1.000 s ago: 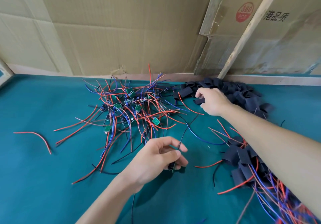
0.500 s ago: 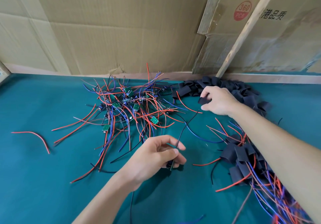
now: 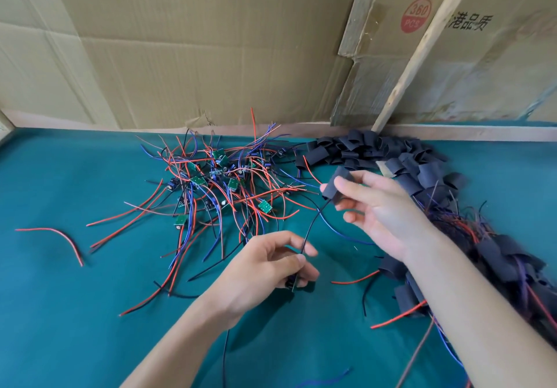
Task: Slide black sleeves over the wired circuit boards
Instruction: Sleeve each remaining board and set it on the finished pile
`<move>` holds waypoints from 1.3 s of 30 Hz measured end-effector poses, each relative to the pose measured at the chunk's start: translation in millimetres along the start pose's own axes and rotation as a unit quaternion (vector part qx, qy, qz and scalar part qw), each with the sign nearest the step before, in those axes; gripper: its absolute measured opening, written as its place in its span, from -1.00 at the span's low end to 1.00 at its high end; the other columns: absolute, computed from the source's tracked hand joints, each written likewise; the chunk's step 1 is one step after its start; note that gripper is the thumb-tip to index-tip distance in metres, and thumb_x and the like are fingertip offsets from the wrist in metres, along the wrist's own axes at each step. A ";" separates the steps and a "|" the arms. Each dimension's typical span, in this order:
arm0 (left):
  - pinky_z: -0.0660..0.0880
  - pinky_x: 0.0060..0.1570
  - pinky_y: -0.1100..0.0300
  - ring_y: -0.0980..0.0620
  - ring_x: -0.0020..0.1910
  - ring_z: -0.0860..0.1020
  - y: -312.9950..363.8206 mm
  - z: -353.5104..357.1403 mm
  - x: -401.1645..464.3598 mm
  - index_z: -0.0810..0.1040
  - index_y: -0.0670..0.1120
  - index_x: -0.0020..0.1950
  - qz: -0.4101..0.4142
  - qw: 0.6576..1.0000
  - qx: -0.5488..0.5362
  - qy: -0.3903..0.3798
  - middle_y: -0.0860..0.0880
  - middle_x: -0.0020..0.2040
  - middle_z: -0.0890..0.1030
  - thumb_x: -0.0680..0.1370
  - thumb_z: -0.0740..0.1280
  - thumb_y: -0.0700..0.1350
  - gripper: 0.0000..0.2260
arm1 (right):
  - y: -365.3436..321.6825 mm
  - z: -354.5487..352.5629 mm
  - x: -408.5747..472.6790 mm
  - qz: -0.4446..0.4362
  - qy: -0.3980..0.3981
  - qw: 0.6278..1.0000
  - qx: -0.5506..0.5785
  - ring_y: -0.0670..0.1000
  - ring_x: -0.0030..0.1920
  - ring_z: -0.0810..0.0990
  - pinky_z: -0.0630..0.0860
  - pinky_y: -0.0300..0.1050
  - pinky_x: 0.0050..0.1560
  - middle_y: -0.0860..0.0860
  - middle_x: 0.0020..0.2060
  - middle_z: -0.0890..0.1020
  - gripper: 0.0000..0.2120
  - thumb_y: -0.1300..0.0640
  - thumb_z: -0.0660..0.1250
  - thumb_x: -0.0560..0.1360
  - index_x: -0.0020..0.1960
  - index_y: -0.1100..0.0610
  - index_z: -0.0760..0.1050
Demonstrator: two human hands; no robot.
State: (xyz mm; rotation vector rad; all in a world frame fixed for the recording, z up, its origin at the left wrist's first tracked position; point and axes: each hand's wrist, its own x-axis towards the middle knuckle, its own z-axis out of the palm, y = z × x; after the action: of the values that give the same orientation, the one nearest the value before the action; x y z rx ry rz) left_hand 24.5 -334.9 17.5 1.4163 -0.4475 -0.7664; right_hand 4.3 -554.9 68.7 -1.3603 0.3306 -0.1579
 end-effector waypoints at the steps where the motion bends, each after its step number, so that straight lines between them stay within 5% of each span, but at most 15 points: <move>1: 0.53 -0.19 0.28 -0.01 -0.21 0.64 -0.5 1.0 0.1 0.60 -0.16 0.06 0.002 1.000 -0.001 0.003 -0.20 -0.08 0.73 0.66 0.28 -0.27 -0.89 | 3.4 2.8 -3.6 0.006 0.001 1.000 -0.001 -0.05 -0.32 0.57 0.42 -0.24 -0.36 0.29 0.13 0.69 -0.60 0.08 0.54 0.33 0.10 0.18 0.55; 8: 0.66 -0.12 0.08 -0.10 -0.09 0.69 -4.2 3.5 2.4 0.68 -0.13 -0.13 0.030 0.996 -0.046 0.063 -0.26 -0.13 0.69 0.60 0.39 -0.22 -0.87 | 38.7 23.3 -33.4 0.040 -0.057 0.997 0.015 -0.03 -0.30 0.51 0.39 -0.22 -0.35 0.27 0.00 0.69 -0.61 0.09 0.57 0.30 0.04 0.19 0.54; 12: 0.65 0.01 0.06 -0.16 -0.06 0.69 -4.9 0.9 4.5 0.66 -0.25 -0.03 0.045 0.993 -0.071 0.088 -0.28 -0.06 0.70 0.53 0.47 -0.28 -0.94 | 48.6 28.1 -40.3 0.025 -0.029 0.999 0.037 -0.01 -0.33 0.44 0.37 -0.22 -0.34 0.33 -0.01 0.70 -0.70 0.13 0.54 0.31 -0.04 0.16 0.53; 16: 0.58 0.22 -0.05 -0.24 0.06 0.67 -4.1 -2.0 5.3 0.64 -0.21 0.07 0.057 0.994 -0.060 0.075 -0.23 0.06 0.69 0.37 0.44 -0.30 -0.73 | 52.4 27.1 -44.2 -0.007 0.013 0.999 0.029 -0.01 -0.33 0.45 0.37 -0.17 -0.30 0.38 -0.01 0.68 -0.61 0.11 0.55 0.28 0.03 0.19 0.52; 23: 0.56 -0.01 0.19 0.01 -0.15 0.65 -5.9 0.5 4.0 0.61 -0.17 0.02 0.090 0.987 -0.059 0.121 -0.03 -0.02 0.68 0.46 0.48 -0.41 -0.78 | 58.6 31.4 -52.6 -0.020 0.047 0.997 0.064 -0.03 -0.27 0.56 0.47 -0.18 -0.22 0.23 -0.01 0.74 -0.61 0.08 0.53 0.29 0.03 0.18 0.51; 30: 0.44 -0.19 0.29 0.08 -0.29 0.51 -6.3 -0.3 3.5 0.67 -0.03 -0.14 0.130 0.979 0.013 0.156 0.05 -0.25 0.65 0.40 0.54 -0.13 -0.91 | 57.7 40.3 -57.0 -0.016 0.077 0.990 0.119 -0.01 -0.25 0.63 0.61 -0.21 -0.20 0.23 0.00 0.74 -0.59 0.09 0.51 0.35 0.10 0.24 0.50; 35: 0.47 -0.06 0.08 0.03 -0.20 0.58 -8.0 4.3 3.2 0.69 -0.03 -0.15 0.136 0.975 -0.007 0.174 0.01 -0.17 0.71 0.38 0.54 -0.13 -0.91 | 62.6 43.7 -58.6 -0.026 0.107 0.987 0.116 0.03 -0.27 0.63 0.60 -0.19 -0.20 0.19 -0.12 0.74 -0.83 0.26 0.45 0.53 0.06 0.24 0.51; 39: 0.55 -0.01 0.23 0.06 -0.12 0.65 -7.1 4.8 4.4 0.72 -0.05 -0.18 0.150 0.968 -0.064 0.190 -0.05 -0.09 0.74 0.36 0.54 -0.20 -0.91 | 62.8 47.5 -59.7 -0.029 0.111 0.984 0.138 0.04 -0.26 0.64 0.61 -0.19 -0.17 0.18 -0.13 0.74 -0.81 0.25 0.45 0.53 0.07 0.25 0.48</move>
State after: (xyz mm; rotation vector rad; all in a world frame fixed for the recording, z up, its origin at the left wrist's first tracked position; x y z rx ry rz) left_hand 22.8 -341.2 10.4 1.2984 -0.2977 -0.2646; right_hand -41.7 -479.6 24.1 -1.0797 0.4388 -0.3915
